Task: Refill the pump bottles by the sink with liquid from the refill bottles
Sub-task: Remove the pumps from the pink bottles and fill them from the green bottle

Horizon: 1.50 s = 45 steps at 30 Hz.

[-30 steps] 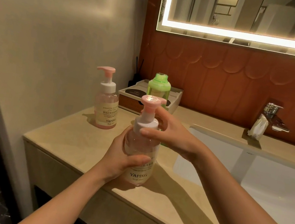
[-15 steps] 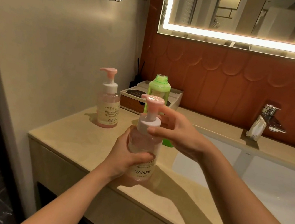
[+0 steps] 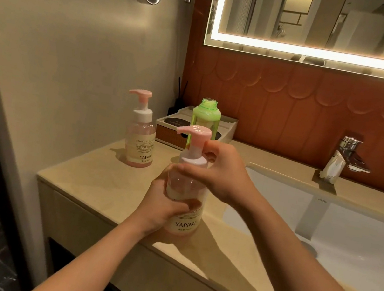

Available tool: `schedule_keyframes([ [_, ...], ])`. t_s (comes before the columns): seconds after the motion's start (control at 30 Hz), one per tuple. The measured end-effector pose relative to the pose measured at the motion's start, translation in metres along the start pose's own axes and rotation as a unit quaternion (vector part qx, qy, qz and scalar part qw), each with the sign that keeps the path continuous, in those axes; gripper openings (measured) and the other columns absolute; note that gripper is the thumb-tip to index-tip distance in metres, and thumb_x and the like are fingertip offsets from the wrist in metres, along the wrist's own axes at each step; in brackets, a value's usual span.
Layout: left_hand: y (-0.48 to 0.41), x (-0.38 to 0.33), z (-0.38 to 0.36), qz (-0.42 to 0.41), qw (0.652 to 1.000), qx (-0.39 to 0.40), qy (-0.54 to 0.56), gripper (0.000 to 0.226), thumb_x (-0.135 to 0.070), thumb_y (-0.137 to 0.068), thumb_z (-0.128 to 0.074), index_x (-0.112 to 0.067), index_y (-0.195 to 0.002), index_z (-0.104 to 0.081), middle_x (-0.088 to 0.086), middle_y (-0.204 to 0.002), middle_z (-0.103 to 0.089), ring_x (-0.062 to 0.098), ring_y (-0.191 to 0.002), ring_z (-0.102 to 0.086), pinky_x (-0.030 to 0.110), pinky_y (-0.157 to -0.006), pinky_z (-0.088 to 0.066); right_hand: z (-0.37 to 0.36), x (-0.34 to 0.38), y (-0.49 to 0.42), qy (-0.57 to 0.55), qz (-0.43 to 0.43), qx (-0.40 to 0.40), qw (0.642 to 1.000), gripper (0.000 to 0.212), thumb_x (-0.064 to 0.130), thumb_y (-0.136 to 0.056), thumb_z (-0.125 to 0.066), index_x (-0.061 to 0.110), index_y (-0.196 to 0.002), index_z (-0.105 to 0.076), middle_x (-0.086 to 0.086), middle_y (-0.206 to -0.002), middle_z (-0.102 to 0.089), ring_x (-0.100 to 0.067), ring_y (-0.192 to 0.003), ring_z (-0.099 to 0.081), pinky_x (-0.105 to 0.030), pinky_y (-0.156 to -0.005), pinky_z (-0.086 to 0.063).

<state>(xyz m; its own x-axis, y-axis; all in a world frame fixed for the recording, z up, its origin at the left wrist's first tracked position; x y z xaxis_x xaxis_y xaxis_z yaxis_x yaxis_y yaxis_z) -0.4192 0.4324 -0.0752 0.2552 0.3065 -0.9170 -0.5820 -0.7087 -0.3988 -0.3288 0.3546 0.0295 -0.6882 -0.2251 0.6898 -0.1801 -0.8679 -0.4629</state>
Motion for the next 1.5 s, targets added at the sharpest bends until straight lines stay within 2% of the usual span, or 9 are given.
schedule_keyframes([
  [0.17, 0.001, -0.009, -0.002, -0.018, 0.999, 0.028, 0.001, 0.071, -0.034, -0.051, -0.083, -0.024, -0.114, -0.051, 0.0, -0.109, -0.066, 0.017, -0.104, -0.063, 0.026, -0.082, -0.052, 0.002, -0.003, 0.003, -0.123, -0.039, 0.17, 0.977, 0.06, 0.023, -0.074, -0.076, 0.041, -0.12, -0.042, 0.015, -0.117, -0.052, 0.0, -0.104, -0.053, -0.01, -0.076, -0.048],
  [0.43, 0.001, -0.008, -0.005, -0.01, 1.0, 0.016, 0.005, 0.066, -0.028, -0.056, -0.08, -0.018, -0.116, -0.055, 0.004, -0.111, -0.067, 0.018, -0.106, -0.063, 0.031, -0.084, -0.053, -0.014, 0.004, 0.006, 0.147, -0.045, -0.083, 0.985, 0.073, 0.056, -0.061, -0.076, 0.021, -0.114, -0.042, 0.003, -0.107, -0.045, -0.014, -0.098, -0.047, -0.029, -0.081, -0.05],
  [0.63, 0.001, -0.003, -0.001, 0.004, 1.0, 0.009, -0.004, 0.061, -0.017, -0.053, -0.081, -0.027, -0.106, -0.053, -0.006, -0.101, -0.067, 0.006, -0.098, -0.063, 0.016, -0.074, -0.051, 0.002, 0.004, 0.006, 0.016, -0.017, 0.034, 0.999, 0.044, 0.021, -0.074, -0.075, 0.024, -0.113, -0.053, 0.008, -0.107, -0.057, -0.01, -0.101, -0.055, -0.016, -0.077, -0.045],
  [0.77, 0.003, -0.008, -0.003, -0.001, 1.0, 0.021, 0.005, 0.072, -0.034, -0.05, -0.083, -0.026, -0.114, -0.052, -0.002, -0.11, -0.066, 0.01, -0.104, -0.062, 0.02, -0.079, -0.052, 0.007, 0.001, 0.007, -0.115, -0.048, 0.13, 0.984, 0.061, 0.019, -0.073, -0.076, 0.046, -0.112, -0.038, 0.023, -0.109, -0.049, 0.008, -0.096, -0.05, -0.007, -0.071, -0.043],
  [0.9, 0.002, -0.008, -0.004, 0.007, 1.0, 0.022, 0.01, 0.073, -0.027, -0.055, -0.083, -0.017, -0.12, -0.051, 0.005, -0.114, -0.065, 0.019, -0.108, -0.062, 0.034, -0.088, -0.053, -0.007, -0.001, 0.004, 0.048, -0.057, 0.001, 0.997, 0.084, 0.055, -0.059, -0.077, 0.025, -0.128, -0.039, 0.004, -0.123, -0.045, -0.01, -0.109, -0.046, -0.022, -0.083, -0.046],
  [1.0, 0.001, -0.005, -0.003, 0.009, 1.0, 0.016, -0.005, 0.065, -0.007, -0.062, -0.082, -0.015, -0.119, -0.052, 0.004, -0.113, -0.065, 0.018, -0.109, -0.061, 0.031, -0.089, -0.051, -0.011, 0.001, 0.006, 0.08, -0.048, -0.073, 0.993, 0.081, 0.05, -0.062, -0.078, 0.02, -0.128, -0.044, 0.001, -0.122, -0.052, -0.014, -0.111, -0.049, -0.03, -0.09, -0.049],
  [1.23, 0.003, -0.009, -0.004, 0.012, 1.0, 0.018, 0.006, 0.075, -0.03, -0.048, -0.086, -0.028, -0.114, -0.051, -0.004, -0.114, -0.065, 0.013, -0.109, -0.061, 0.026, -0.083, -0.052, -0.002, -0.002, 0.011, -0.099, -0.058, 0.08, 0.99, 0.068, 0.019, -0.075, -0.074, 0.03, -0.127, -0.033, 0.01, -0.116, -0.053, -0.005, -0.1, -0.055, -0.009, -0.065, -0.048],
  [1.37, 0.002, -0.007, -0.005, 0.009, 1.0, 0.015, -0.002, 0.074, -0.025, -0.055, -0.082, -0.018, -0.121, -0.049, 0.004, -0.117, -0.063, 0.019, -0.111, -0.06, 0.038, -0.091, -0.051, -0.011, -0.009, 0.008, 0.076, -0.088, -0.011, 0.993, 0.079, 0.058, -0.059, -0.076, 0.024, -0.121, -0.039, 0.003, -0.116, -0.048, -0.014, -0.103, -0.051, -0.031, -0.083, -0.052],
  [1.5, 0.001, -0.003, -0.003, 0.01, 1.0, 0.001, -0.02, 0.064, -0.009, -0.059, -0.082, -0.02, -0.114, -0.052, 0.002, -0.113, -0.064, 0.015, -0.108, -0.061, 0.03, -0.088, -0.053, -0.011, -0.006, 0.008, 0.079, -0.05, -0.08, 0.992, 0.064, 0.052, -0.062, -0.077, 0.022, -0.112, -0.048, 0.003, -0.109, -0.056, -0.014, -0.097, -0.055, -0.03, -0.08, -0.052],
])
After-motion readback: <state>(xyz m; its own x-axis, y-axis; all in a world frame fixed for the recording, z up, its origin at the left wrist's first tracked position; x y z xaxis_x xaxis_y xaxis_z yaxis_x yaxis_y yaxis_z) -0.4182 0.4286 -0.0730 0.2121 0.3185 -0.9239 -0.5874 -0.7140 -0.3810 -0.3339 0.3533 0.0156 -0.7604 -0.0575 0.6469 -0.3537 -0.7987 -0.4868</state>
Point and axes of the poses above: each hand's wrist, its own y-axis away from the middle knuckle, its own z-axis out of the back of the hand, x = y × z, the point moved 4 cm from there along -y, towards the middle knuckle
